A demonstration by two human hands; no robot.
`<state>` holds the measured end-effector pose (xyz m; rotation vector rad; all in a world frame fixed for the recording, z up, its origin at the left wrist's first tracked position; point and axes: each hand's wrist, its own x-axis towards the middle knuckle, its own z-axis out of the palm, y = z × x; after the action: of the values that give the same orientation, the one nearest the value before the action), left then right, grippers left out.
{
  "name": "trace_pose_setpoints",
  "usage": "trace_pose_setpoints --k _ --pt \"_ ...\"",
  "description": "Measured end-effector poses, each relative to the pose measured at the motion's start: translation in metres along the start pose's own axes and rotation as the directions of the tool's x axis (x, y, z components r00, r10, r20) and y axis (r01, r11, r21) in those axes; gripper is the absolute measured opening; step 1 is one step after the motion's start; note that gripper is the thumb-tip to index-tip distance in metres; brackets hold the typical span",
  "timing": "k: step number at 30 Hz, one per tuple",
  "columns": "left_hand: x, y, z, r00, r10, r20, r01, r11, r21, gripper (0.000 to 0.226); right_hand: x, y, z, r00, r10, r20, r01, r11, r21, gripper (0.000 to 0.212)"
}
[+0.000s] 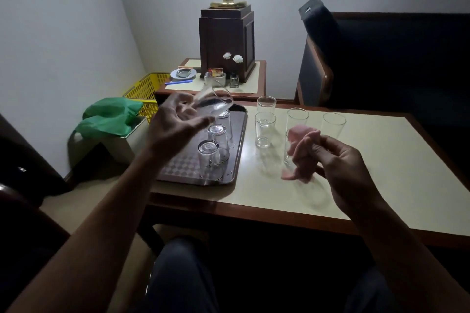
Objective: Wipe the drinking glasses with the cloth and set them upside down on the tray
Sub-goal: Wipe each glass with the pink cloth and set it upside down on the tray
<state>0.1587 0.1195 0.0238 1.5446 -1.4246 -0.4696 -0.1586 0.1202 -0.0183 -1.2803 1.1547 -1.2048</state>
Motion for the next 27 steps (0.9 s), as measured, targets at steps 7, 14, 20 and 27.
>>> trace_pose_setpoints --k 7,14,20,27 --pt "0.144 -0.002 0.0 0.993 -0.087 0.086 0.049 0.928 0.368 0.058 0.034 -0.011 0.007 0.998 -0.066 -0.024 0.062 0.99 -0.129 0.023" --pt "0.234 -0.035 0.078 0.975 -0.159 0.153 0.056 0.85 0.524 0.056 0.069 -0.011 -0.006 0.987 -0.12 -0.107 0.108 0.988 -0.112 0.018" --pt "0.28 -0.036 0.119 0.956 -0.205 0.212 0.016 0.752 0.659 0.041 0.087 0.0 -0.025 0.994 -0.071 -0.088 0.068 0.997 -0.038 0.029" --pt "0.287 -0.065 0.15 0.897 -0.342 0.279 0.047 0.702 0.711 0.033 0.099 0.008 -0.031 0.994 -0.074 -0.085 0.075 0.997 0.002 0.026"
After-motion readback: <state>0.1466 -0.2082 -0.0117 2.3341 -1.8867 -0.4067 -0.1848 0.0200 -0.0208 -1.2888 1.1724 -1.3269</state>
